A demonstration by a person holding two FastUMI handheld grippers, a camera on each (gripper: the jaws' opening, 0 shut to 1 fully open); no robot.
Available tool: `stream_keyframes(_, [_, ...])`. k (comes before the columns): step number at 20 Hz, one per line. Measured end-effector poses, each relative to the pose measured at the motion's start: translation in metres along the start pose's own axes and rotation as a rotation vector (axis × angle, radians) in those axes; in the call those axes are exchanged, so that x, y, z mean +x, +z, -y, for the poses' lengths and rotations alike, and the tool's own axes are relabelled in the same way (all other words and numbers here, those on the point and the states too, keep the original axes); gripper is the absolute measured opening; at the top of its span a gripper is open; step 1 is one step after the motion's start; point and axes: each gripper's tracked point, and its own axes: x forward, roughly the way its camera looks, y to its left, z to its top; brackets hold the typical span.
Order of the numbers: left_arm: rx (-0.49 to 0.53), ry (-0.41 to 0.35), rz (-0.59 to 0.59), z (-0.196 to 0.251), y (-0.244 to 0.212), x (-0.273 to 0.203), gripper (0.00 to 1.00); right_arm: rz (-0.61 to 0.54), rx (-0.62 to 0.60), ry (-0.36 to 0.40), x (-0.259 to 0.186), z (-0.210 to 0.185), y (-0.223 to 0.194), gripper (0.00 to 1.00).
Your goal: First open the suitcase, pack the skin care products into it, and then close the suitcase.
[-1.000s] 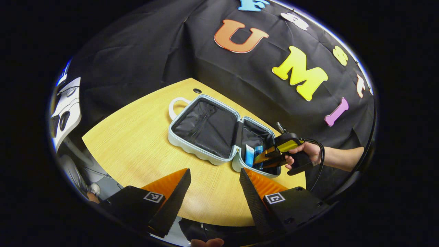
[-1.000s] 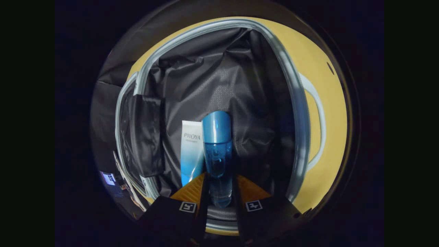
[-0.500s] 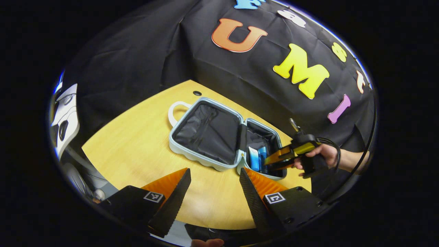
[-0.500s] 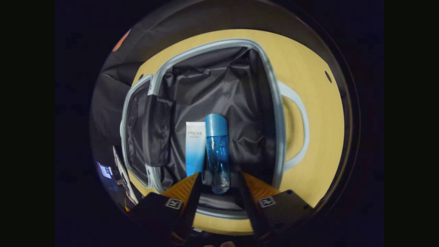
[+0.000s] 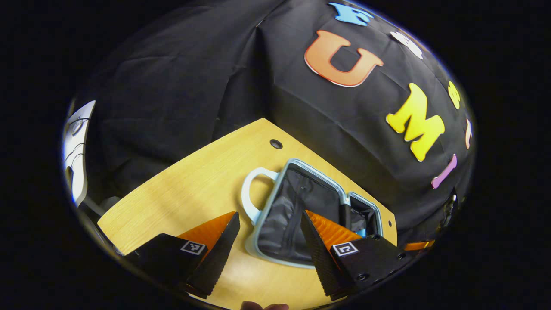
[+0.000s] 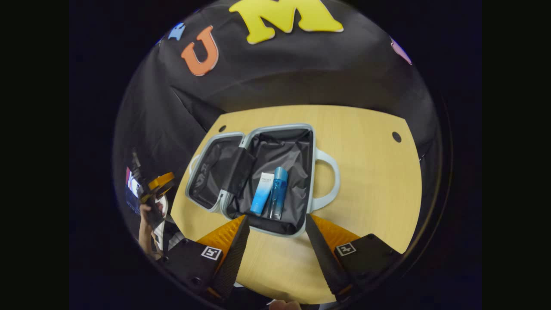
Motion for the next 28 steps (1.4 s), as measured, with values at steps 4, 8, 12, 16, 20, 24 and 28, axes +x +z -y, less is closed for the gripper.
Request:
stream_keyframes(4, [-0.050, 0.056, -0.077, -0.039, -0.001, 0.058, 0.91, 0.068, 0.072, -0.044, -0.049, 0.038, -0.017, 0.77])
stream_keyframes(8, [-0.076, 0.042, -0.132, -0.046, -0.005, 0.093, 0.87, 0.105, 0.206, -0.084, -0.082, 0.065, -0.036, 0.77])
stream_keyframes(12, [-0.054, 0.067, -0.181, -0.043, -0.014, 0.118, 0.81, 0.144, 0.275, -0.124, -0.102, 0.078, -0.046, 0.78])
stream_keyframes(16, [-0.044, 0.120, -0.171, -0.046, -0.010, 0.133, 0.36, 0.203, 0.235, -0.133, -0.125, 0.078, -0.044, 0.77])
stream_keyframes(20, [-0.099, 0.141, -0.215, -0.042, -0.009, 0.133, 0.19, 0.297, 0.165, -0.147, -0.140, 0.076, -0.032, 0.72])
stream_keyframes(24, [-0.098, 0.157, -0.189, -0.027, 0.007, 0.112, 0.14, 0.374, 0.141, -0.122, -0.149, 0.066, -0.024, 0.77])
stream_keyframes(28, [-0.031, 0.075, -0.052, 0.038, 0.063, 0.068, 0.11, 0.435, 0.019, -0.131, -0.155, 0.062, -0.010, 0.72])
